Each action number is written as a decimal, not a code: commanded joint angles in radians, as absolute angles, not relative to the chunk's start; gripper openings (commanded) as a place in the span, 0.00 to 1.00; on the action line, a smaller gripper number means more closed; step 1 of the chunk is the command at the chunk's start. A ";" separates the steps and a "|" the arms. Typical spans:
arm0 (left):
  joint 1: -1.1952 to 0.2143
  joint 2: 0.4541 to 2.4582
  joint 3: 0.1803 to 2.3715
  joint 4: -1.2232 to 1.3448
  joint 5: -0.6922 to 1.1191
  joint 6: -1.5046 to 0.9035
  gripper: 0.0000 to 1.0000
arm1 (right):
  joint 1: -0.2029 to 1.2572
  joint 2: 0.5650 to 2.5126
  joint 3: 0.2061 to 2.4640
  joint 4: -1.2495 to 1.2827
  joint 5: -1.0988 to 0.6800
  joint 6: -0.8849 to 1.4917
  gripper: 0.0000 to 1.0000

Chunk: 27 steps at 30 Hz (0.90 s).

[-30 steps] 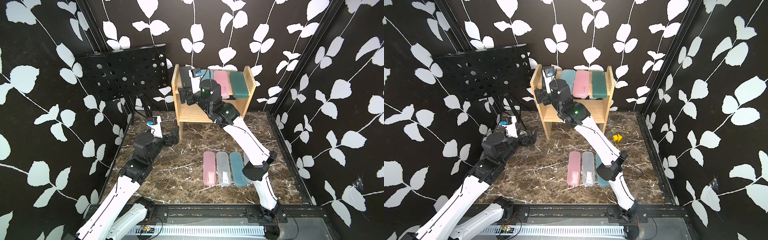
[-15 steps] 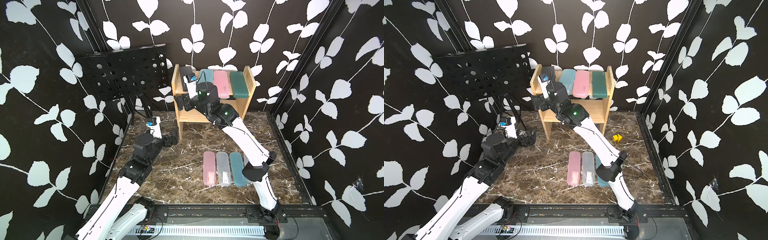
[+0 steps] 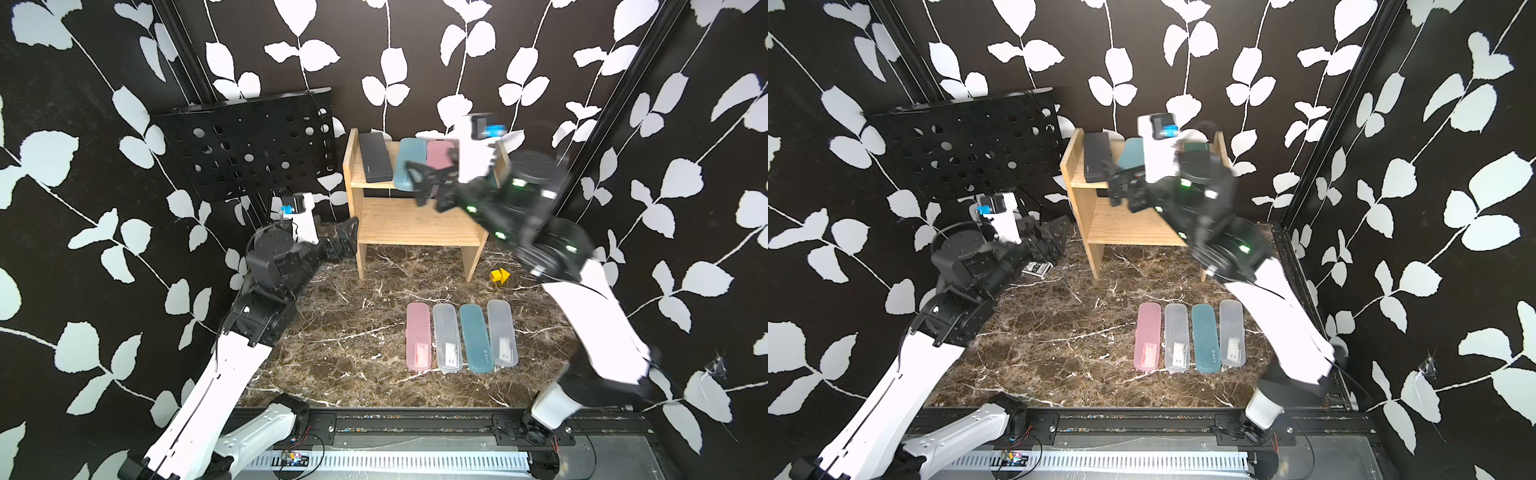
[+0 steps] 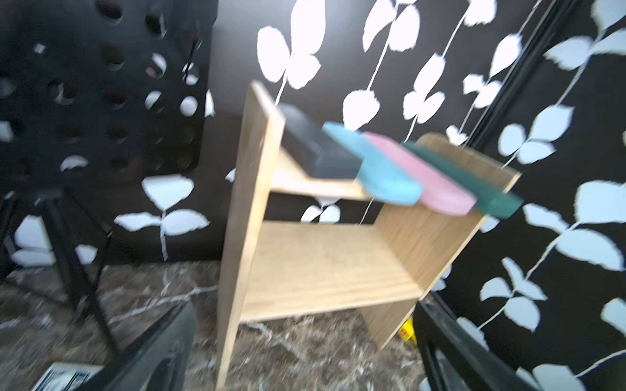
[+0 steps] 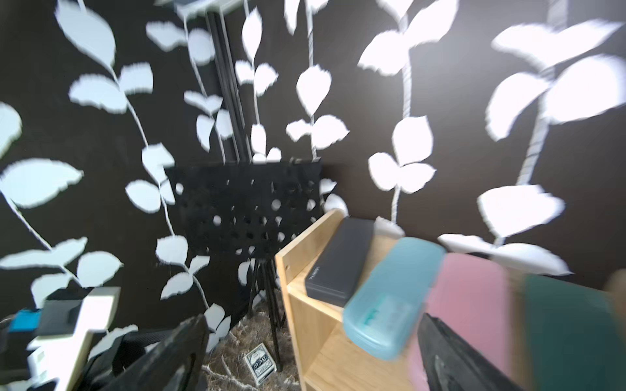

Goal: Remove the pencil cases from the shelf
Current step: Pick up the pencil case from the shelf.

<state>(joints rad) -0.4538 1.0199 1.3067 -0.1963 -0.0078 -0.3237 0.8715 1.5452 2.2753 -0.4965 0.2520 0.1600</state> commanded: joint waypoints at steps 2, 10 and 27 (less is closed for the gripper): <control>-0.517 1.147 1.422 -0.136 0.024 -0.301 0.99 | 0.874 1.380 2.053 -0.400 0.414 0.142 0.99; -0.647 1.368 1.606 -0.060 -0.131 -0.193 0.99 | 0.864 1.126 1.751 -0.411 0.518 0.161 1.00; -0.678 1.508 1.738 0.029 -0.349 -0.096 0.99 | 0.797 1.092 1.710 -0.531 0.487 0.148 1.00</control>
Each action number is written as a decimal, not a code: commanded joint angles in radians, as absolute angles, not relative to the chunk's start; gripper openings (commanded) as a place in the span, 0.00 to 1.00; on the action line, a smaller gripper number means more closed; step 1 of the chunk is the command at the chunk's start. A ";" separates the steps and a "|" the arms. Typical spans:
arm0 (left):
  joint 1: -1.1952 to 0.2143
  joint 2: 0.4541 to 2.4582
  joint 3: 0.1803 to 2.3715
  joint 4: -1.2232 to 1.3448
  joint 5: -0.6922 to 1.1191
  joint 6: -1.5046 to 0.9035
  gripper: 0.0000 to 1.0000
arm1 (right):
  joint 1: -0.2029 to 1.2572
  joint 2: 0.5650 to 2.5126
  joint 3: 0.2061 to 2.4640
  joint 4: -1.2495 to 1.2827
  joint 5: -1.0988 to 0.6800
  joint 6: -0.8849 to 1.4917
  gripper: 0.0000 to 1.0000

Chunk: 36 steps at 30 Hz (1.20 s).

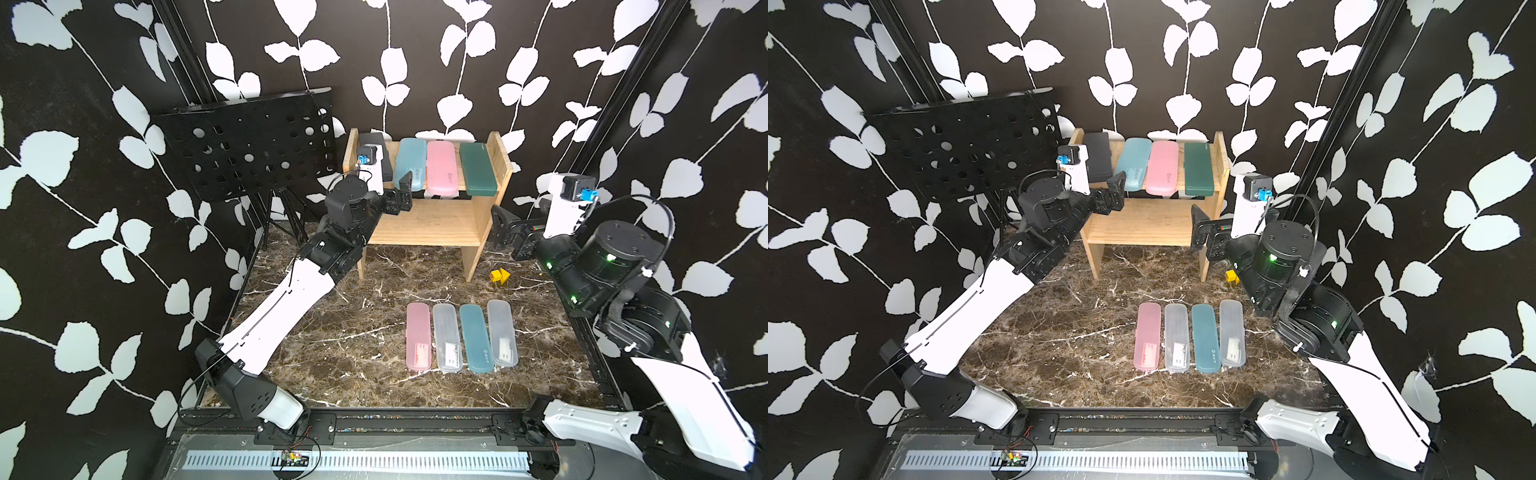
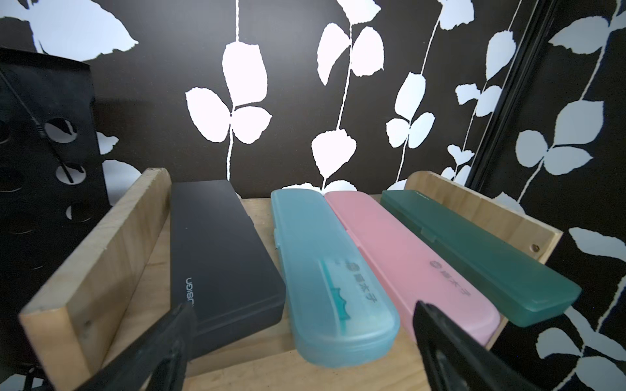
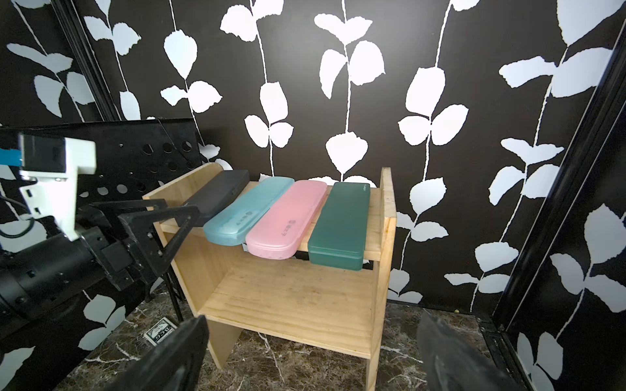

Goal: Remove the pencil cases from the shelf
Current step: Pick up the pencil case from the shelf.

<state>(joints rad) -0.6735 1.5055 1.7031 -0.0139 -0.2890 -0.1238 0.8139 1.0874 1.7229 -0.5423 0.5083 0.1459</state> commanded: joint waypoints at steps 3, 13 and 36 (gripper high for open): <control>-0.678 1.544 1.805 -0.025 -0.390 -0.078 0.99 | 0.761 1.103 1.712 -0.542 0.435 0.172 0.99; -0.677 1.637 1.925 -0.120 -0.475 -0.036 0.99 | 0.650 1.121 1.715 -0.580 0.297 0.239 0.99; -0.608 1.670 1.982 -0.346 -0.540 -0.155 0.88 | 0.588 1.097 1.695 -0.608 0.228 0.294 0.99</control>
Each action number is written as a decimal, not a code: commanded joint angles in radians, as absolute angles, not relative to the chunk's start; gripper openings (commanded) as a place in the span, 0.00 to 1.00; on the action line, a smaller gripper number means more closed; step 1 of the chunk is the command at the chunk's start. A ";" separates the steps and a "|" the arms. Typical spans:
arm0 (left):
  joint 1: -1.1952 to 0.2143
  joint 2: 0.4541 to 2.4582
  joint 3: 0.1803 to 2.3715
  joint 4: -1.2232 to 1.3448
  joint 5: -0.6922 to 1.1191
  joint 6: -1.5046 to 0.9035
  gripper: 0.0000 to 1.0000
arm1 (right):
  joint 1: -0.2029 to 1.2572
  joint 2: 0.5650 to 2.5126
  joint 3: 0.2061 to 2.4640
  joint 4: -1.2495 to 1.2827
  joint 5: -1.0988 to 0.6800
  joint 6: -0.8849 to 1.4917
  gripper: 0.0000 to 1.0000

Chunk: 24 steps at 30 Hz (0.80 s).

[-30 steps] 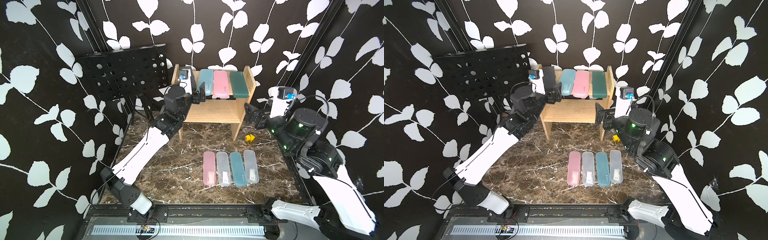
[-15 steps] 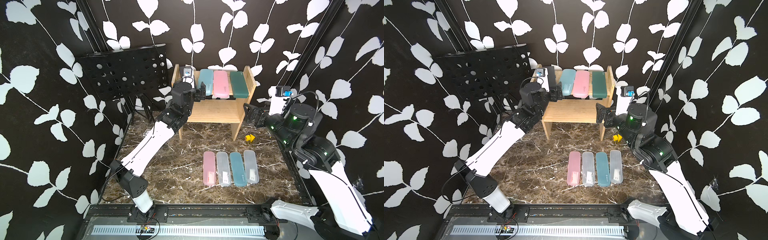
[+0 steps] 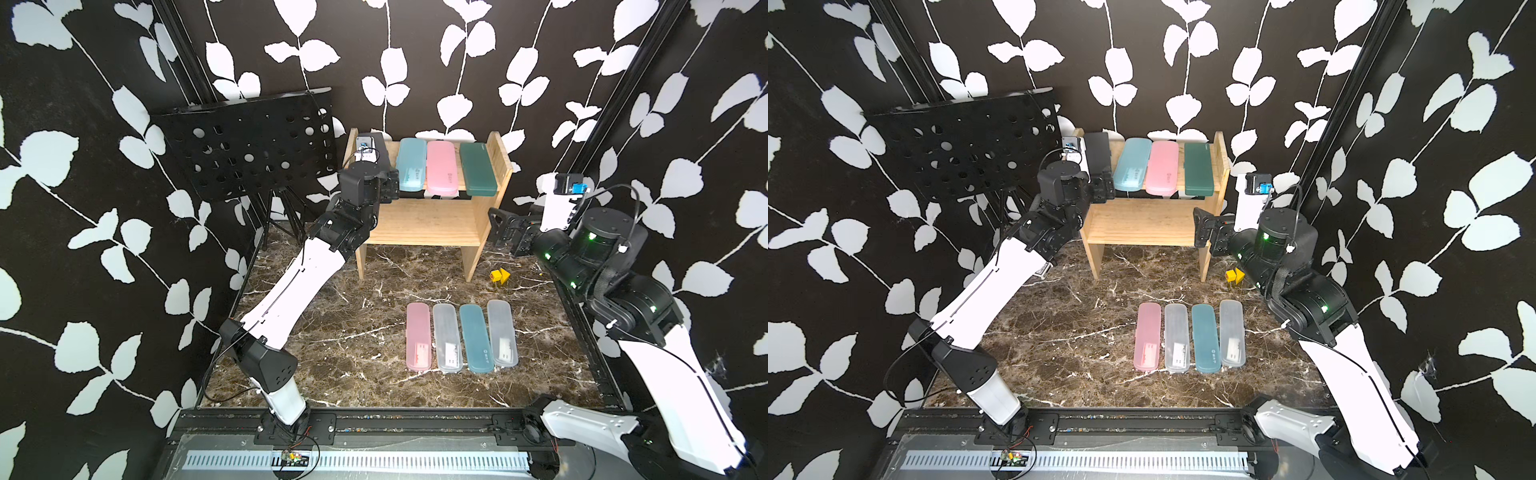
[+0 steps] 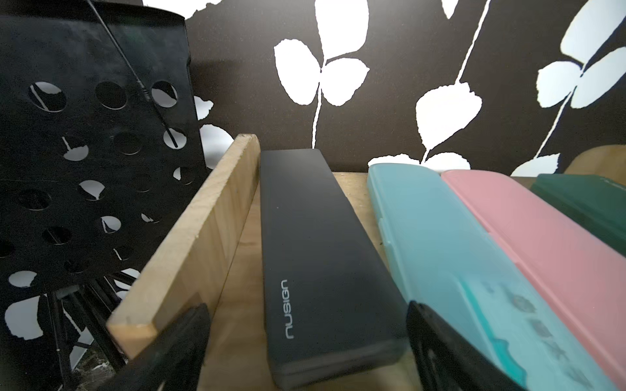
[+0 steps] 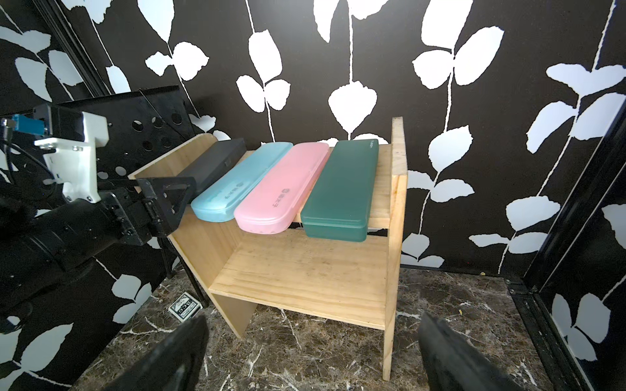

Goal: Remove the pencil cases from the shelf
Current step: Pick up the pencil case from the shelf.

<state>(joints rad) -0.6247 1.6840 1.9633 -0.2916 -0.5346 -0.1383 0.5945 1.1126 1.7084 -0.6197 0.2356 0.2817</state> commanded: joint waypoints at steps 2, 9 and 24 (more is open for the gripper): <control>-0.601 1.668 1.978 -0.350 -0.529 -0.162 0.85 | 0.589 1.097 1.695 -0.607 0.229 0.293 0.99; -0.586 1.654 1.957 -0.341 -0.500 -0.170 0.53 | 0.586 1.091 1.700 -0.609 0.235 0.296 0.99; -0.585 1.559 1.870 -0.210 -0.347 -0.179 0.82 | 0.586 1.086 1.697 -0.600 0.224 0.297 0.99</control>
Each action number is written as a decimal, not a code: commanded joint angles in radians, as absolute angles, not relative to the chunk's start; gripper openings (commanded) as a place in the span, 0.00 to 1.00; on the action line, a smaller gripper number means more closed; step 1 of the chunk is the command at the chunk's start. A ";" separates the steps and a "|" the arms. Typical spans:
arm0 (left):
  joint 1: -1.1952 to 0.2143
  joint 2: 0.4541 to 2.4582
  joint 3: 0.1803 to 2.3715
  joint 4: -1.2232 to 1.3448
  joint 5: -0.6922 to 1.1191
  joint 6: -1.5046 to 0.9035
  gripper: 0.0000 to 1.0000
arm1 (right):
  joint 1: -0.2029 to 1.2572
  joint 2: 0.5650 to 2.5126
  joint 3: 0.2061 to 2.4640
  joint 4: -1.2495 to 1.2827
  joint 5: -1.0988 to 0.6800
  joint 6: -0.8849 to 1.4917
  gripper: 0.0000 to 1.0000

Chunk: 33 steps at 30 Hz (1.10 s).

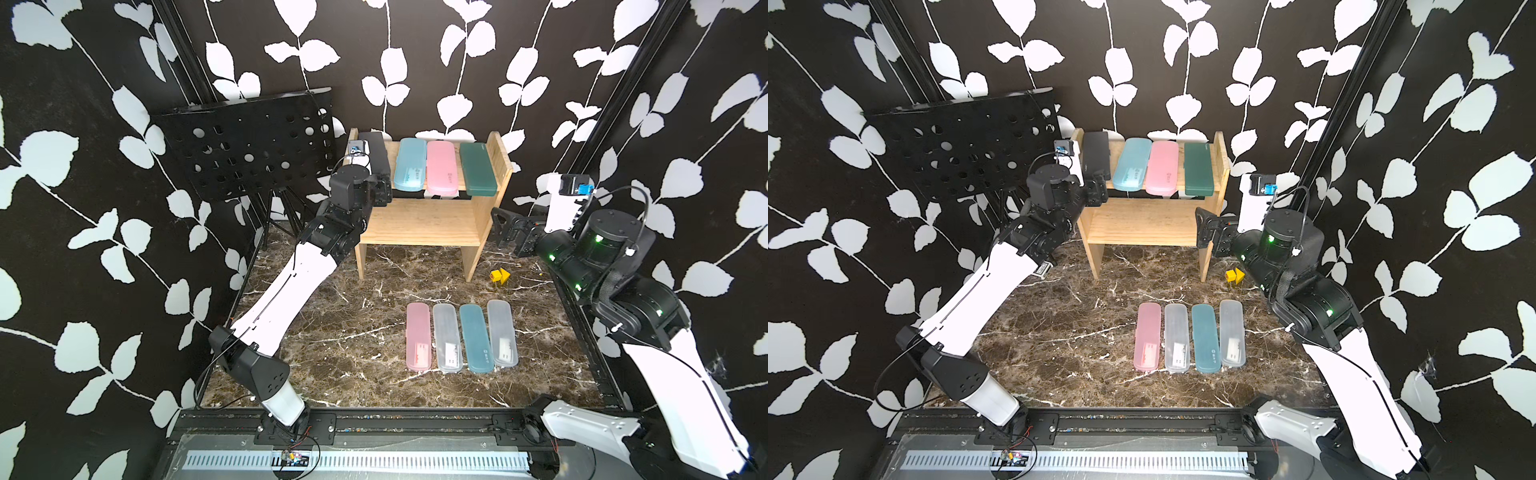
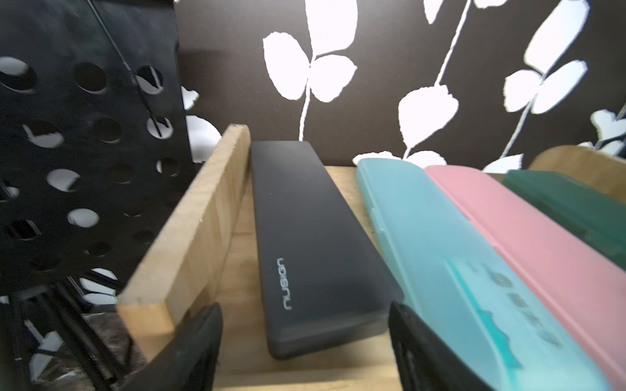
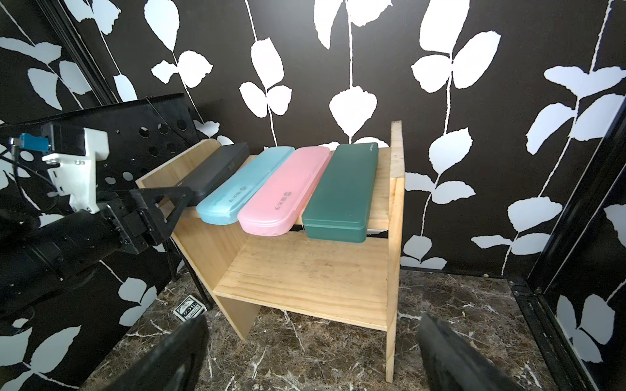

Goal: Remove the pencil cases from the shelf
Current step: Pick up the pencil case from the shelf.

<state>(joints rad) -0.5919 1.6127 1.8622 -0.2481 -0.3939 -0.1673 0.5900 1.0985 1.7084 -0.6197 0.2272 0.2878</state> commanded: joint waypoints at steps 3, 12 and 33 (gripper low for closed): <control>-0.586 1.594 1.962 -0.283 -0.339 -0.190 0.86 | 0.586 1.086 1.696 -0.598 0.223 0.298 1.00; -0.586 1.685 2.097 -0.396 -0.310 -0.224 0.87 | 0.587 1.077 1.693 -0.604 0.235 0.285 1.00; -0.586 1.814 2.268 -0.531 -0.299 -0.267 0.93 | 0.552 1.063 1.690 -0.629 0.219 0.272 0.99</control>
<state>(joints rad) -0.5919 1.8080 2.2398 -0.5163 -0.3149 -0.2592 0.5606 1.0805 1.7081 -0.6521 0.2237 0.2806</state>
